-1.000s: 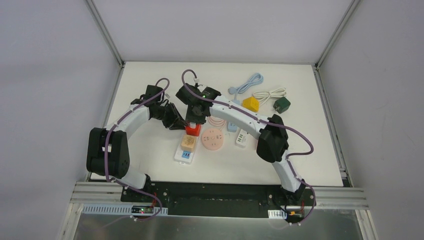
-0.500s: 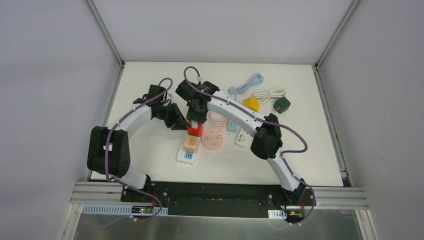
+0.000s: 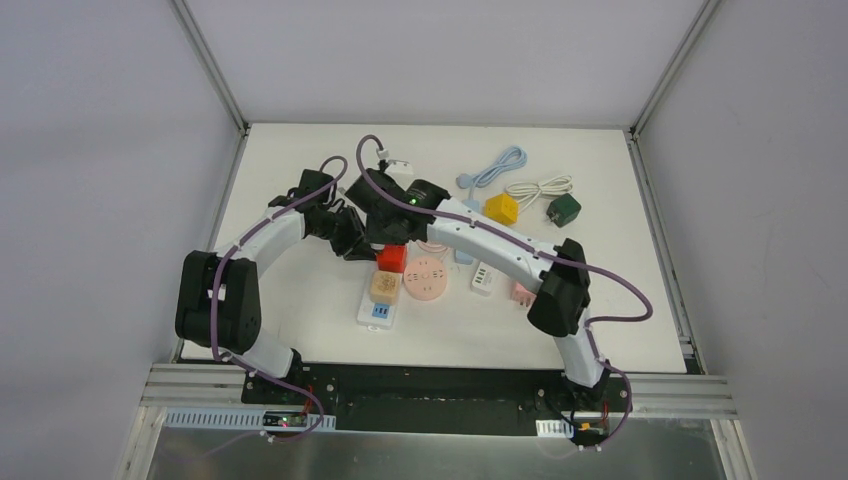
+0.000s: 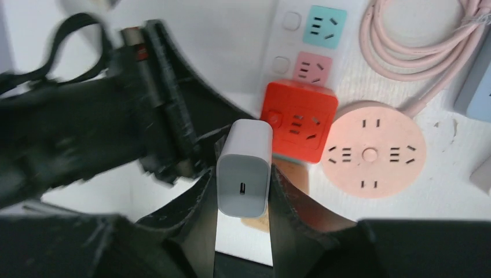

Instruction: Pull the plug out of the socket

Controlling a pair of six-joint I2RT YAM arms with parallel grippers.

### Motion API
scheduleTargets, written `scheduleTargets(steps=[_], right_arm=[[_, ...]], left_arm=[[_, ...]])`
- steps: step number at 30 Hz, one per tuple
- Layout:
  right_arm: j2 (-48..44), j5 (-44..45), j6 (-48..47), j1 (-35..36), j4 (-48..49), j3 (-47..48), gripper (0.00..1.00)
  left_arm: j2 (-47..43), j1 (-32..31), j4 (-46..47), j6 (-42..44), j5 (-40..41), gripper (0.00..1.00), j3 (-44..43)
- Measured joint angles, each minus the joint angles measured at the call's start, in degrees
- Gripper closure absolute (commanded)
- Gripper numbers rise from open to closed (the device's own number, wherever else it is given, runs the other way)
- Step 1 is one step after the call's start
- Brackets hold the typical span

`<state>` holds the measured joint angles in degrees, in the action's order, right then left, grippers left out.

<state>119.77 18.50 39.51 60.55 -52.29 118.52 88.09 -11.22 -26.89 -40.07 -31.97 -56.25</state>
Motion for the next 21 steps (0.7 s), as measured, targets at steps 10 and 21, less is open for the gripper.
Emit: scheduleTargets(steps=[10,21], right_arm=[[-3.1,4.07,3.78,0.72,0.04,3.39,1.0],[-16.44,5.03,4.87,-1.46,3.91,-17.86,1.0]], left_arm=[[0.44,-0.11,-0.46,0.0,-0.07,0.76,-0.39],[0.55,-1.53,-7.43,4.26,1.75,0.54,-6.36]])
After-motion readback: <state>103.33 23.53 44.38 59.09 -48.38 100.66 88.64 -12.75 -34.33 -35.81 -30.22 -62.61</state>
